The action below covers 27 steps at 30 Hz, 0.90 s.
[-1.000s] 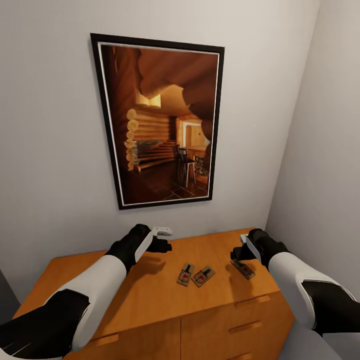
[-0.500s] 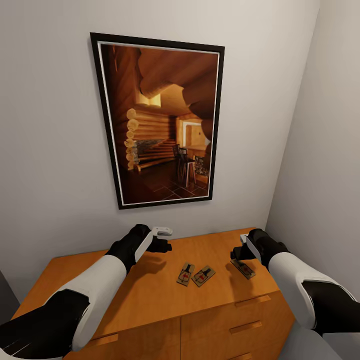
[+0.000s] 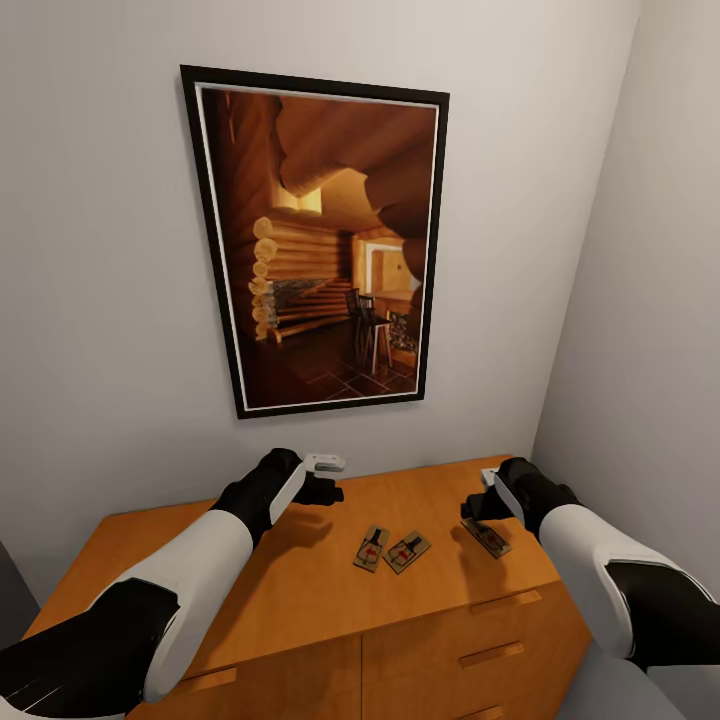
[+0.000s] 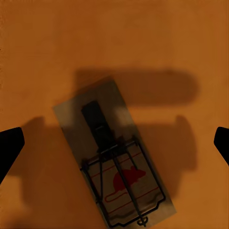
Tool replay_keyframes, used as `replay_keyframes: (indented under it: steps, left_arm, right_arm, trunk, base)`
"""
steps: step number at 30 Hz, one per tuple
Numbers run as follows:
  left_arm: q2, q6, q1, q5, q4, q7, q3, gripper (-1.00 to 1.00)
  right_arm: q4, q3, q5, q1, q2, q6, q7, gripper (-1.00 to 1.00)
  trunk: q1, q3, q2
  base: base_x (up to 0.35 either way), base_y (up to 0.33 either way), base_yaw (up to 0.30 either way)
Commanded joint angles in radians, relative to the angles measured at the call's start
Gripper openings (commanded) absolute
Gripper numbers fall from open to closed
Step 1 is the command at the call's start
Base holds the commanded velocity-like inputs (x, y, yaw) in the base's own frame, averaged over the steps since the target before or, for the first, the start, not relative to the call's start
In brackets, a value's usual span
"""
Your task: Take the four mousetraps from the cabinet in the bathroom and place them on the bathroom floor. Make sure all four end up on the same floor surface, and ensure that at least two of them are either under or directly next to the same bathroom sink.
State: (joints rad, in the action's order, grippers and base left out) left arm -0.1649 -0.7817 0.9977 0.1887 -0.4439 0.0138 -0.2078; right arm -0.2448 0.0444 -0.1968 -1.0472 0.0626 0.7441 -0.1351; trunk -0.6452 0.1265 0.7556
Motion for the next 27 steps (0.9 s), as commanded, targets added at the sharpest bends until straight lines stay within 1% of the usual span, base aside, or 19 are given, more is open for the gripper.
replay_keyframes:
  steps: [1,19,27]
  left_arm:
    - [0.001,-0.004,0.001,0.005,-0.001,0.001,-0.005,1.00]
    - [0.001,-0.004,0.001,0.005,-0.002,0.000,-0.005,1.00]
    - [0.001,-0.004,0.001,0.006,-0.002,0.000,-0.005,1.00]
  right_arm:
    - [-0.002,0.005,-0.010,-0.001,0.002,0.005,-0.011,1.00]
    - [-0.001,0.005,-0.011,-0.001,0.009,0.004,-0.024,1.00]
    - [-0.001,0.005,-0.010,-0.001,0.018,0.004,-0.028,1.00]
  trunk:
    - [0.000,0.002,0.001]
    - [0.000,0.002,0.001]
    - [0.000,0.002,0.001]
  base:
    - [0.000,0.000,0.000]
    - [0.000,0.000,0.000]
    - [0.000,0.000,0.000]
